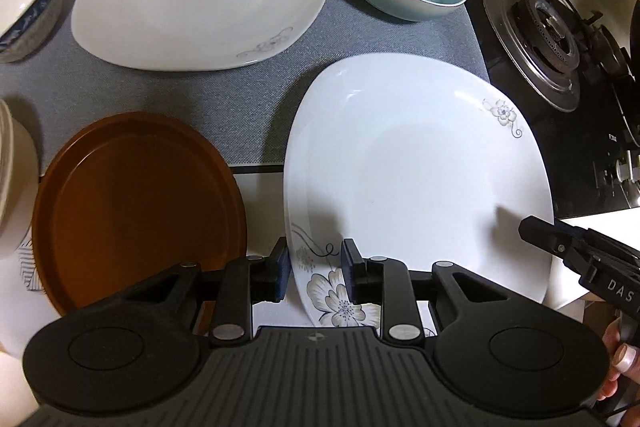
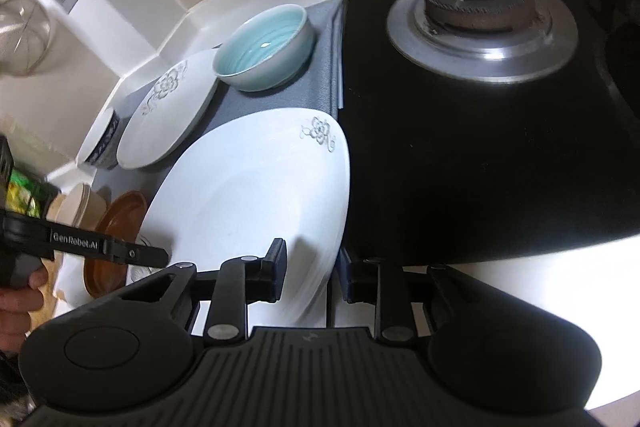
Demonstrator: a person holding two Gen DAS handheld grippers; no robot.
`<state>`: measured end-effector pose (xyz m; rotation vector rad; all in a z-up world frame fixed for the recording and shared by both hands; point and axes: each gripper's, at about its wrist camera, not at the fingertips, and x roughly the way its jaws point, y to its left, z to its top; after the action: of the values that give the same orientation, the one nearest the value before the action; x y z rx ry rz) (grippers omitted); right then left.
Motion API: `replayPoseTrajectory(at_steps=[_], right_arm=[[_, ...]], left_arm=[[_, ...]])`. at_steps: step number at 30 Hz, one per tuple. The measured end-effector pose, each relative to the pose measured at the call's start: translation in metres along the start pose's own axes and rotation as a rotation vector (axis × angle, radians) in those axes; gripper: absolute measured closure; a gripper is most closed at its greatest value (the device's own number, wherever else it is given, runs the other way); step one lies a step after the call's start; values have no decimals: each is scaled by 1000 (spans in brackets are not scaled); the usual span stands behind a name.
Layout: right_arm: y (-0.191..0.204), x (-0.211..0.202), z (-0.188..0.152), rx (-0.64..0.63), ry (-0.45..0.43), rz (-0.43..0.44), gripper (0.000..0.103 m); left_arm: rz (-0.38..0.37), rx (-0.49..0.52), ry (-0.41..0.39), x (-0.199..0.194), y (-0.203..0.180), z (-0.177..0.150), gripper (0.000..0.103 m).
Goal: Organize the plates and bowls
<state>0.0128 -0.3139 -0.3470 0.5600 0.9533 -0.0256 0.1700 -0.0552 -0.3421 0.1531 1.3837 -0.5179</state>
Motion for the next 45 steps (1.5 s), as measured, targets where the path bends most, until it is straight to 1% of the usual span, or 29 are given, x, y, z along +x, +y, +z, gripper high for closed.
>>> replayPoseTrajectory(at_steps=[1,8,15,22,26,31,35,37,38,40,42,45], right_arm=[[2,-2,0,-10,-3,-5,73],[2,-12,4,-9,-19,5,73],[11,-30,5,-44,-62,10,75],[15,-40,10,-46,-88,30,75],[16,-46,12,-48,-107,45,75],[12,-46,10,-32,-114,78,75],[5,-40,5,-5,-104,94,75],[1,-35,1,2,-94,97,75],[-2,-33,0,9,-86,98,75],[-7,-29,-4,29,-81,107,83],[-12,-28,-6,43,-77,121,85],[-12,-30,-10,33,-82,129,86]], left_arm=[[-5,-3,-2,5,-6,3,74],[-23,-15,-5,2,-9,2,74],[-30,-29,-24,-12,-10,0,74],[-38,-59,-21,-19,-8,0,74],[-44,-65,-36,-26,-7,-2,74],[-38,-77,-50,-30,-6,-7,75],[-39,-103,-40,-22,-2,-12,77],[-44,-99,-37,-16,-1,-15,78],[-50,-107,-34,-12,1,-16,79],[-59,-133,-18,-6,6,-18,80],[-67,-153,-8,-2,9,-21,81],[-55,-151,-3,0,7,-26,82]])
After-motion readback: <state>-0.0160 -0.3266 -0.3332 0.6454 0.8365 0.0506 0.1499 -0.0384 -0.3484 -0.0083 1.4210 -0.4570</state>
